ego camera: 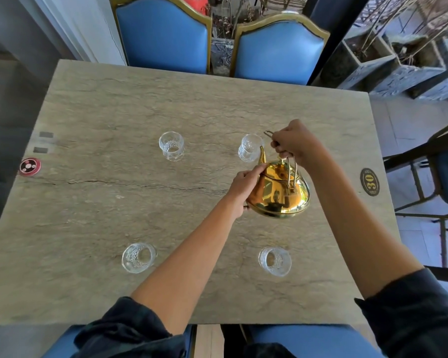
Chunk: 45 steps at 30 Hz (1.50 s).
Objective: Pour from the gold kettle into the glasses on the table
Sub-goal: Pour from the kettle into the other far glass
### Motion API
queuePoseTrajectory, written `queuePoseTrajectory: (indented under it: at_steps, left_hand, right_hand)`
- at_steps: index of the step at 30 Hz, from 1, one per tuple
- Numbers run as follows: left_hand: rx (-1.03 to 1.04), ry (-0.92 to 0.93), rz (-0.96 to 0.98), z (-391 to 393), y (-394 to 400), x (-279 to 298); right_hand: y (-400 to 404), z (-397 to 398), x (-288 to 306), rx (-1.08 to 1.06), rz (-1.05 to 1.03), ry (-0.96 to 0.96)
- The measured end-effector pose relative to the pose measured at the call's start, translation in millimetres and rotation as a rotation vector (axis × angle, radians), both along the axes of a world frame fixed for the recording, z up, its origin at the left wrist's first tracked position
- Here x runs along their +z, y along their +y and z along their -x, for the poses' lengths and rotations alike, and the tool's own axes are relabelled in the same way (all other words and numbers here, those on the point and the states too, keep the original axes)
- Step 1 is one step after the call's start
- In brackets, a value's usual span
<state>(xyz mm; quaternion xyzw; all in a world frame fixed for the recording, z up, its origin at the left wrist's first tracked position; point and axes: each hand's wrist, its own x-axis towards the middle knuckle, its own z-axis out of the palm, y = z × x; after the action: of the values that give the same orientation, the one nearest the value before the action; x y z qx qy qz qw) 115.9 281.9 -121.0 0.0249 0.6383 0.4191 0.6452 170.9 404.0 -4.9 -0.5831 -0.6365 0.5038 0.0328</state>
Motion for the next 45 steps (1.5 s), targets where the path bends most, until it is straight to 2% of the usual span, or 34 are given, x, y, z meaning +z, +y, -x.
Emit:
queuePoseTrajectory:
  at_steps: [24, 45]
  left_hand:
    - [0.015, -0.008, -0.013, 1.1, -14.1, 10.1]
    - [0.000, -0.019, -0.005, 6.4, -14.8, 5.5]
  right_hand:
    - [-9.3, 1.2, 8.3, 0.049, -0.016, -0.083]
    - [-7.1, 3.8, 4.7, 0.056, -0.007, -0.083]
